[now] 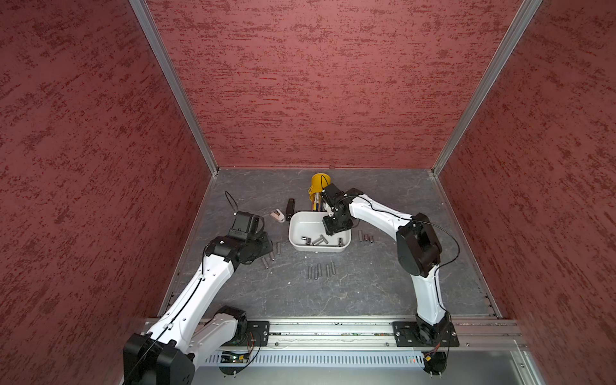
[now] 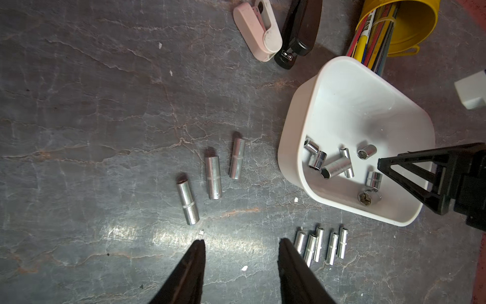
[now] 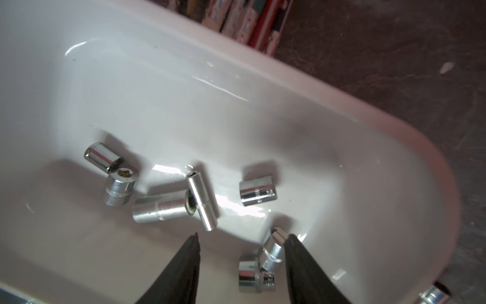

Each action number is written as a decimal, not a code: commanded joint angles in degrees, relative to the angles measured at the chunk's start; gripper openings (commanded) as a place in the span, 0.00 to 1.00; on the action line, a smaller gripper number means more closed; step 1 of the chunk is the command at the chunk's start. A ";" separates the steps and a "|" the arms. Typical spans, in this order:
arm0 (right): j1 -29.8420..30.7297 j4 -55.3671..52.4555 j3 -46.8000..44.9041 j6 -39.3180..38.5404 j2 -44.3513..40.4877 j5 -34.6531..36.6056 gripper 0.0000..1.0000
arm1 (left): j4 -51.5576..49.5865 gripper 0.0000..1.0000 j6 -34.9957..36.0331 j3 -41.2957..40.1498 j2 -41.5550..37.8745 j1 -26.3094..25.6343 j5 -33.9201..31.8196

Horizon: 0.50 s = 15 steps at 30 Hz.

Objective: Take out the socket from the storage box
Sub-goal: Place the socket head at the center of the board, then pick up the socket head from the storage box.

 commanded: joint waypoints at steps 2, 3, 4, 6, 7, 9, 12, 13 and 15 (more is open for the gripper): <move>0.27 -1.67 3.59 -2.18 3.13 3.37 0.56 | 0.15 0.49 1.41 1.03 -0.25 0.21 1.15; 0.27 -1.86 4.03 -2.18 3.80 3.05 0.56 | 0.28 0.48 1.48 0.89 -0.28 0.22 1.27; 0.27 -1.89 4.45 -2.02 4.32 2.80 0.56 | 0.38 0.49 1.45 0.90 -0.39 0.21 1.28; 0.27 -1.51 4.95 -2.04 5.24 2.56 0.56 | 0.46 0.49 1.58 0.75 -0.45 0.24 1.14; 0.34 -1.46 5.26 -2.09 5.67 2.57 0.57 | 0.52 0.49 1.58 0.70 -0.47 0.22 1.19; 0.36 -1.76 6.13 -2.06 6.68 2.61 0.57 | 0.56 0.49 1.67 0.72 -0.39 0.24 1.15; 0.36 -2.07 6.63 -1.85 8.18 2.72 0.55 | 0.42 0.49 1.59 0.64 -0.43 0.22 1.29; 0.35 -1.98 6.71 -1.74 8.59 2.66 0.55 | 0.55 0.49 1.66 0.55 -0.52 0.18 1.25; 0.45 -1.90 6.87 -1.56 9.33 2.83 0.53 | 0.59 0.49 1.61 0.50 -0.51 0.21 1.29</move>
